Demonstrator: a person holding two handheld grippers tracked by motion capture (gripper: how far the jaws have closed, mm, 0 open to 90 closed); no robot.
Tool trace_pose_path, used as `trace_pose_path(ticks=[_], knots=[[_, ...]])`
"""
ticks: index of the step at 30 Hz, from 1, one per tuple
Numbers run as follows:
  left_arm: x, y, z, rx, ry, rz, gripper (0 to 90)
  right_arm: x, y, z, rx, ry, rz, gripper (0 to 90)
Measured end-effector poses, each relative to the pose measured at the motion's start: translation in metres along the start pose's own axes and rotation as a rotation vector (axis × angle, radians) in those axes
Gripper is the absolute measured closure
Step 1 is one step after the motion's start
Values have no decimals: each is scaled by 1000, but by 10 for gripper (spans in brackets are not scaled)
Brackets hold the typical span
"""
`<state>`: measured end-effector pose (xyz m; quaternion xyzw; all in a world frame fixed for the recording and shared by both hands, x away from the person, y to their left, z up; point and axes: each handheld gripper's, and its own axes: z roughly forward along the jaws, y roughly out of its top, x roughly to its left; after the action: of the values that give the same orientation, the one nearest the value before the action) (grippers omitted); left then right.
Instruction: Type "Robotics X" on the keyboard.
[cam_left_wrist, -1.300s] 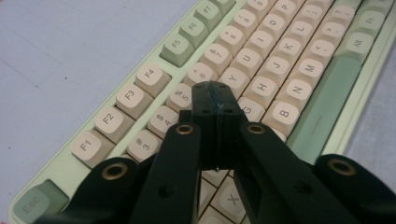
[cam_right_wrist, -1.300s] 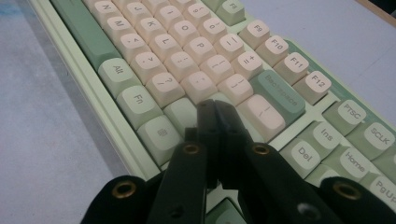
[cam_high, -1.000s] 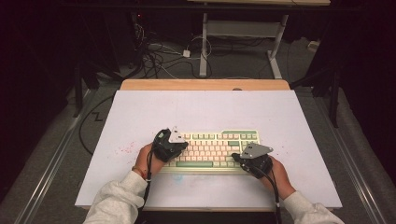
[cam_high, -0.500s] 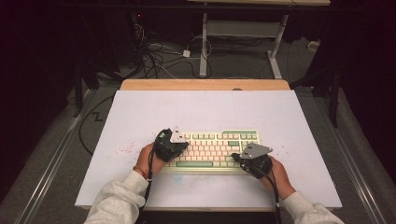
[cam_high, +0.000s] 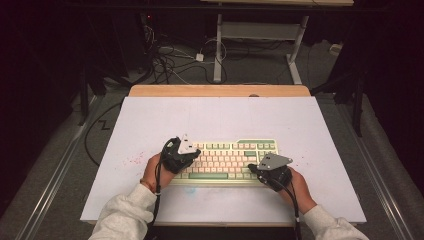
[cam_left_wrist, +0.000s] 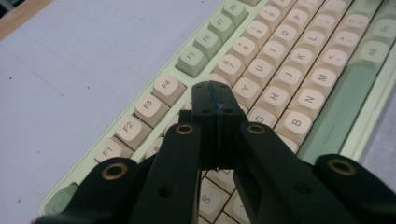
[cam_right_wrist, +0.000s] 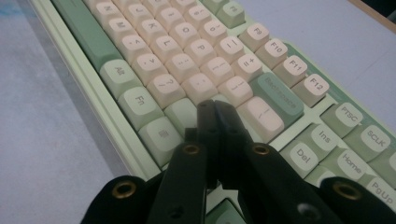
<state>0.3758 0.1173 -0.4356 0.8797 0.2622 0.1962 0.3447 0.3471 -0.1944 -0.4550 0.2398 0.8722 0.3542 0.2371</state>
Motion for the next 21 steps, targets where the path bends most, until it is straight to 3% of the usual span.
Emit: trace_pose_path(ticks=[10, 21], knots=[[-2, -1, -16, -50, 17, 20, 878, -4, 4, -15, -40, -18, 9, 900], [-1, -19, -28, -92, 54, 55, 876, -8, 5, -21, -51, -32, 9, 900]])
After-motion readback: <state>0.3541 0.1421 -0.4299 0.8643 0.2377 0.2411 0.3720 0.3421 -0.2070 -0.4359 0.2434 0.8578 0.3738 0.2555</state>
